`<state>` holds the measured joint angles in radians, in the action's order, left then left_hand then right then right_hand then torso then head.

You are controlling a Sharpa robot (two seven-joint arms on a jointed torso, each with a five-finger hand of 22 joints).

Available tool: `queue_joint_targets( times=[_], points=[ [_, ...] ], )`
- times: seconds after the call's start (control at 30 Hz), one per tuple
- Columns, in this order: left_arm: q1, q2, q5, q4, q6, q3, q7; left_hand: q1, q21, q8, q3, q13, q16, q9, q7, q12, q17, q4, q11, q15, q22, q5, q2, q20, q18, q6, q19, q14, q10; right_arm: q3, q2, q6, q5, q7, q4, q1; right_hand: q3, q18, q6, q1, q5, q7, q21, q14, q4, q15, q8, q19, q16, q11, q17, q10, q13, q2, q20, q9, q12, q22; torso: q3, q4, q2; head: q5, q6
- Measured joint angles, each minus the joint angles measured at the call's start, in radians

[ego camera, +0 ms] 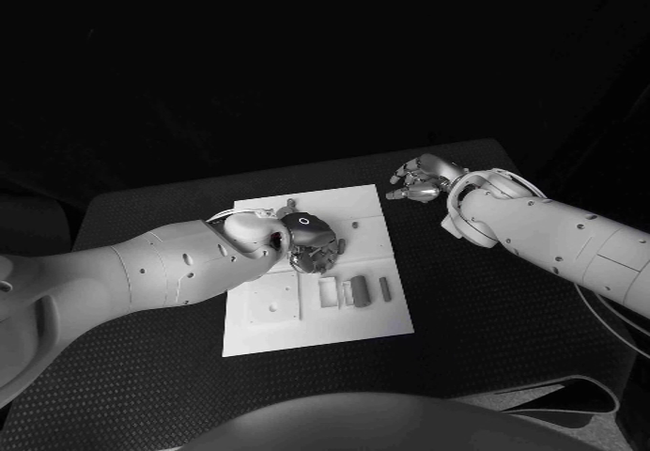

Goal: Assemble the parts on the task board

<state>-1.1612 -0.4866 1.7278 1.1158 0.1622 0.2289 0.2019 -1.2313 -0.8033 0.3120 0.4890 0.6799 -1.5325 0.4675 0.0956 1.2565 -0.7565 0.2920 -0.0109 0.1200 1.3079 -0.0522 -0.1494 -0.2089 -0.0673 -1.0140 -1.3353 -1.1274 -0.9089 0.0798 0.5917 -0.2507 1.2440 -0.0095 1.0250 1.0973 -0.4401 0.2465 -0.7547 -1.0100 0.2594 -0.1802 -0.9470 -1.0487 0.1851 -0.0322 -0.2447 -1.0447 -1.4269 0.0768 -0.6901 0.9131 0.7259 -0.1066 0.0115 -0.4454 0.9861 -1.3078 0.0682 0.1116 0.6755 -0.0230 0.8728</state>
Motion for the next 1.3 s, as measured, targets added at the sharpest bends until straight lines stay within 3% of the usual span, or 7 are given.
queue_joint_targets(
  times=[0.03,0.13,0.63,1.13,1.17,1.3],
  points=[
    [0.0,-0.001,0.002,-0.004,0.003,0.0,-0.006,0.01,0.0,0.004,-0.007,-0.001,0.001,0.003,0.01,-0.001,-0.001,-0.004,0.002,0.0,0.0,0.0,0.004,0.001,0.006,-0.014,-0.002,0.0,-0.002,0.0,0.0,0.0,0.0,0.0,0.0,0.0,0.0,0.0,0.0,0.0,0.0,0.0,0.0,0.0,0.0,0.0,0.0,0.001,0.0,0.0,0.0,0.0,0.0,0.0,0.001,0.0,0.0,0.0,-0.0005,-0.0001,0.0,0.0,0.0],
    [-0.002,-0.01,0.004,-0.019,0.011,-0.001,-0.032,0.048,0.0,0.001,-0.029,-0.004,0.004,-0.003,0.005,-0.002,-0.001,-0.009,-0.002,0.001,0.0,0.011,0.013,-0.004,0.014,-0.008,-0.007,-0.007,-0.007,0.0,0.001,0.0,0.0,0.0,0.0,0.0,0.0,0.0,0.0,0.0,0.0,0.0,0.0,0.0,0.0,0.0,0.0,0.001,0.0,0.0,0.0,0.0,0.0,0.0,0.001,0.0,0.0,0.0,-0.0007,-0.0002,0.0,0.0,0.0],
    [-0.001,-0.009,-0.001,-0.013,0.017,-0.001,-0.06,0.053,0.0,0.007,-0.038,-0.009,0.004,0.004,0.002,-0.002,-0.002,-0.004,-0.005,0.003,0.0,0.007,0.016,-0.002,0.014,-0.003,-0.009,-0.011,-0.013,0.0,0.002,0.0,0.0,0.0,0.001,0.0,0.0,0.0,0.0,0.0,0.0,0.0,0.0,0.0,0.0,0.0,0.0,0.001,0.0,0.0,0.0,0.0,0.0,0.0,0.002,0.0,0.0,0.0,-0.0012,-0.0006,0.0,-0.003,0.0],
    [-0.002,-0.01,-0.018,-0.011,0.005,-0.001,-0.07,0.063,0.005,-0.015,-0.015,-0.01,0.004,-0.005,0.005,-0.002,-0.003,-0.015,0.002,0.0,0.0,0.003,0.026,-0.002,0.014,0.018,-0.009,-0.014,-0.013,0.0,0.003,0.0,0.0,0.0,0.002,0.0,0.0,0.0,0.0,0.0,0.0,0.0,0.0,0.0,0.0,0.0,0.0,0.001,0.0,0.0,0.0,0.0,0.0,0.0,0.001,0.0,0.0,0.0,0.0,-0.0002,0.0,-0.003,0.0],
    [-0.001,-0.01,-0.019,-0.011,0.004,-0.001,-0.073,0.042,0.005,-0.016,0.0,-0.01,0.004,-0.004,0.007,-0.002,-0.003,-0.017,0.002,0.0,0.0,-0.014,0.047,-0.002,0.014,0.022,-0.009,-0.014,-0.013,0.0,0.003,0.0,0.0,0.0,0.002,0.0,0.0,0.0,0.0,0.0,0.0,0.0,0.0,0.0,0.0,0.0,0.0,-0.001,0.0,0.0,0.0,0.0,0.0,0.0,0.0,0.0,0.0,0.0,0.0,-0.0001,0.0,-0.003,0.0],
    [-0.002,-0.009,-0.02,-0.01,0.0,-0.002,-0.077,0.037,0.005,-0.019,0.036,-0.01,0.005,-0.007,0.008,-0.003,-0.005,-0.022,0.002,0.0,0.0,-0.009,0.058,-0.002,0.014,0.023,-0.009,-0.014,-0.013,0.0,0.003,0.0,0.0,0.0,0.002,0.0,0.0,0.0,0.0,0.0,0.0,0.0,0.0,0.0,0.0,0.0,0.0,-0.001,0.0,0.0,0.0,0.0,0.0,0.0,0.0,0.0,0.0,0.0,0.0003,-0.0001,0.0,-0.003,0.0]
  ],
)
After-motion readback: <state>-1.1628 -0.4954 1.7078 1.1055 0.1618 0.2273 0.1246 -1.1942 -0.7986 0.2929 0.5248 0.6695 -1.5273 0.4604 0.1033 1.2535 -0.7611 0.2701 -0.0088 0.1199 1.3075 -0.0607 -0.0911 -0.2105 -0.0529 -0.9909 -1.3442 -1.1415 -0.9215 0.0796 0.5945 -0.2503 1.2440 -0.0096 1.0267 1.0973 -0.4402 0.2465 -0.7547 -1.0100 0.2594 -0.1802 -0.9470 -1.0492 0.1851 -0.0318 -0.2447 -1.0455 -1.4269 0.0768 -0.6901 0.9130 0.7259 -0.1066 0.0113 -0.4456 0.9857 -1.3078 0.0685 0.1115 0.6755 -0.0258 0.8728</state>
